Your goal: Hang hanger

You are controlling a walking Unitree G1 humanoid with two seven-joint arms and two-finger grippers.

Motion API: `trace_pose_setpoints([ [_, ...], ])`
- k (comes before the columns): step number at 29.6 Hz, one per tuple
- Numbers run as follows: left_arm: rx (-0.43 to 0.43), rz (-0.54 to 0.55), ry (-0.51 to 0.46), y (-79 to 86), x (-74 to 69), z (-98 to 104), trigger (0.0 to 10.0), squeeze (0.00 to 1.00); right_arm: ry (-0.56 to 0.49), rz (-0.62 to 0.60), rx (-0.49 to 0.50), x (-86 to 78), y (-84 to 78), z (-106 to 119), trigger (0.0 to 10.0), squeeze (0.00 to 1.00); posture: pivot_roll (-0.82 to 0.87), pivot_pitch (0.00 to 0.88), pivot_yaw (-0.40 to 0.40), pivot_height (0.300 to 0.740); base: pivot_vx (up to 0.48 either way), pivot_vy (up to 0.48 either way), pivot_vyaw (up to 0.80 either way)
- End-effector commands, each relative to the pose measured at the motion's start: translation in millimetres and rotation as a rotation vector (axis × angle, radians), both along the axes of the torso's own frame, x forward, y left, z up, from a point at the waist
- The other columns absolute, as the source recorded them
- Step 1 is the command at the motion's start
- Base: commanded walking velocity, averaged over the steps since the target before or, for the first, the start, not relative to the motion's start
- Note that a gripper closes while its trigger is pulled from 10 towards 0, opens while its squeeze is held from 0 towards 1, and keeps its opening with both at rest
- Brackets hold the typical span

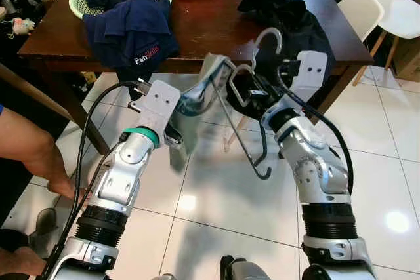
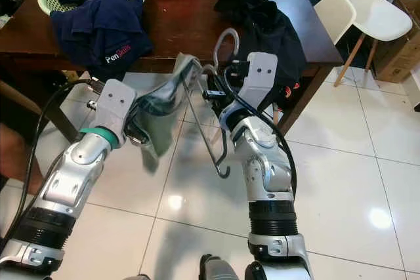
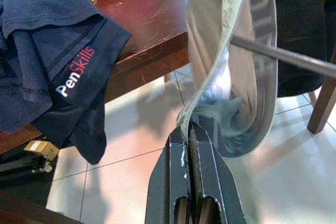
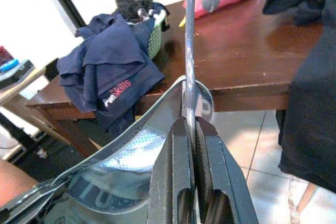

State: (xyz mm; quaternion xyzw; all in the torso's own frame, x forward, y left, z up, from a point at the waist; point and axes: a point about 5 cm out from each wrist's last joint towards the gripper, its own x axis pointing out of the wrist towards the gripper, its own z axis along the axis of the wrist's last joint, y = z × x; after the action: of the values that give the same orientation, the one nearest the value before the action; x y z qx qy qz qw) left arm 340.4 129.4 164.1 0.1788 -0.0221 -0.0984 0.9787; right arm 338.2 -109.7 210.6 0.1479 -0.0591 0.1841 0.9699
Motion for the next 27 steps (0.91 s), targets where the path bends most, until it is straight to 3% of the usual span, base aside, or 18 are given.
trace_pose_setpoints([
  [1, 0.010, 0.012, 0.008, 1.9, -0.6, -4.6, 10.0, 0.00, -0.016, 0.016, -0.019, -2.1, 2.3, 0.7, 10.0, 0.00, -0.02, 0.085, 0.033, 0.740, 0.000, 0.000, 0.00],
  [2, 0.005, 0.028, -0.002, 3.5, 1.1, -1.7, 10.0, 0.00, -0.005, 0.069, -0.122, -4.4, 5.1, -7.1, 10.0, 0.00, -0.02, 0.085, 0.035, 0.740, 0.000, 0.000, 0.00],
  [5, -0.008, 0.050, -0.022, 6.6, 3.5, 3.5, 10.0, 0.00, 0.029, 0.104, -0.208, -7.4, 2.4, -20.3, 10.0, 0.00, -0.02, 0.087, 0.035, 0.740, 0.000, 0.000, 0.00],
  [16, 0.003, 0.065, -0.037, 10.0, 5.1, 5.9, 10.0, 0.00, 0.109, 0.073, -0.118, -8.1, -5.7, -29.1, 10.0, 0.00, -0.01, 0.091, 0.036, 0.740, 0.000, 0.000, 0.00],
  [17, 0.044, 0.040, -0.030, 8.5, 2.5, 0.8, 10.0, 0.00, 0.132, 0.047, -0.030, -5.1, -9.8, -25.4, 10.0, 0.00, -0.02, 0.092, 0.035, 0.740, 0.000, 0.000, 0.00],
  [18, 0.044, 0.040, -0.030, 8.5, 2.5, 0.8, 10.0, 0.00, 0.132, 0.047, -0.030, -5.1, -9.8, -25.4, 10.0, 0.00, -0.02, 0.092, 0.035, 0.740, 0.000, 0.000, 0.00],
  [20, 0.119, -0.013, -0.020, 5.0, -2.8, -7.9, 10.0, 0.00, 0.163, 0.009, 0.089, -0.3, -16.8, -19.5, 10.0, 0.00, -0.01, 0.092, 0.034, 0.740, 0.000, 0.000, 0.00],
  [23, 0.185, -0.051, -0.028, 3.9, -7.1, -12.1, 10.0, 0.00, 0.139, -0.023, 0.040, 2.0, -22.4, -15.5, 10.0, 0.00, -0.01, 0.091, 0.033, 0.740, 0.000, 0.000, 0.00],
  [24, 0.226, -0.076, -0.030, 4.6, -10.8, -15.3, 10.0, 0.00, 0.093, -0.055, -0.078, 3.6, -27.3, -11.5, 10.0, 0.00, -0.01, 0.091, 0.033, 0.740, 0.000, 0.000, 0.00],
  [27, 0.226, -0.076, -0.030, 4.6, -10.8, -15.3, 10.0, 0.00, 0.093, -0.055, -0.078, 3.6, -27.3, -11.5, 10.0, 0.00, -0.01, 0.091, 0.033, 0.740, 0.000, 0.000, 0.00],
])
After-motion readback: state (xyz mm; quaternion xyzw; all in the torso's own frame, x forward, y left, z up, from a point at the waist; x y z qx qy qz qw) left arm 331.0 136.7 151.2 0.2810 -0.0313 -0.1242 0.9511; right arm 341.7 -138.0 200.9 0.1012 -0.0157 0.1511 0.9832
